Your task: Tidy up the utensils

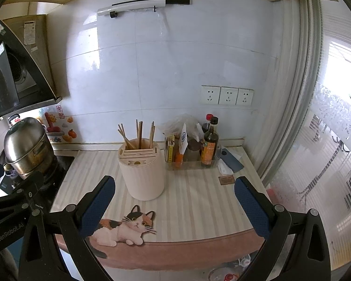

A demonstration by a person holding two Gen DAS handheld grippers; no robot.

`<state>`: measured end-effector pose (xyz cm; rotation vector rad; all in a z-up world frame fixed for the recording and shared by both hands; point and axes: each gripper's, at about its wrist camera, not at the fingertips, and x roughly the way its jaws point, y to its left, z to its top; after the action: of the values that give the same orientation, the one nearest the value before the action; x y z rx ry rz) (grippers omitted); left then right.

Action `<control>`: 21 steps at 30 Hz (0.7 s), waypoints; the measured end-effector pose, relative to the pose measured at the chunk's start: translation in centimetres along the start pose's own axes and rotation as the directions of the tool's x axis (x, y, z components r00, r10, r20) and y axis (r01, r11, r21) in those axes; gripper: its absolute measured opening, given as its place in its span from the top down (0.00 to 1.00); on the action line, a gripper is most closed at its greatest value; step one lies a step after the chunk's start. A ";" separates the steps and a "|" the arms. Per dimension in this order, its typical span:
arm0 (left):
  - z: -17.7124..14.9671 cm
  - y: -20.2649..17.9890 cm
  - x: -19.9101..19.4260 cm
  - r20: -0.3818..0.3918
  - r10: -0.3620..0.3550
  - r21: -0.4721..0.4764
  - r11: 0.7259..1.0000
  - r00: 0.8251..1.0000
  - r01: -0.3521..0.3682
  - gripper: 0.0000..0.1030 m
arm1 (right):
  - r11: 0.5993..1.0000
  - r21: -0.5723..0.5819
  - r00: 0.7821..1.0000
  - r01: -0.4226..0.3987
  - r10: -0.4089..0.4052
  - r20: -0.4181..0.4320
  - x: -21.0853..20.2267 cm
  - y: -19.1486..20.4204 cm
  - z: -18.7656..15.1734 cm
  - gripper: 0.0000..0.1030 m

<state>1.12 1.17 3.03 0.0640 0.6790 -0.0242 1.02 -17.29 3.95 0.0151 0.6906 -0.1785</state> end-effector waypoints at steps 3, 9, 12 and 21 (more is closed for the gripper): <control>0.0 -0.1 0.0 0.000 -0.002 0.000 1.000 1.000 0.002 0.00 | 1.000 -0.001 1.000 0.001 -0.001 0.000 0.0 0.1 0.0 0.00; 0.0 -0.2 0.0 0.000 -0.005 0.000 1.000 1.000 0.005 0.00 | 1.000 0.001 1.000 0.003 -0.003 -0.001 0.0 0.1 -0.1 0.00; 0.0 -0.4 0.0 -0.002 -0.006 -0.004 1.000 1.000 0.006 0.00 | 1.000 0.004 1.000 0.006 -0.006 -0.002 0.0 -0.1 0.0 0.00; -0.1 -0.6 0.1 -0.005 -0.007 -0.004 1.000 1.000 0.007 0.00 | 1.000 0.006 1.000 0.012 -0.012 -0.003 0.0 -0.1 0.0 0.00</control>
<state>1.13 0.61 2.89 0.0578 0.6840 -0.0290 0.95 -17.39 3.95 0.0170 0.6932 -0.1918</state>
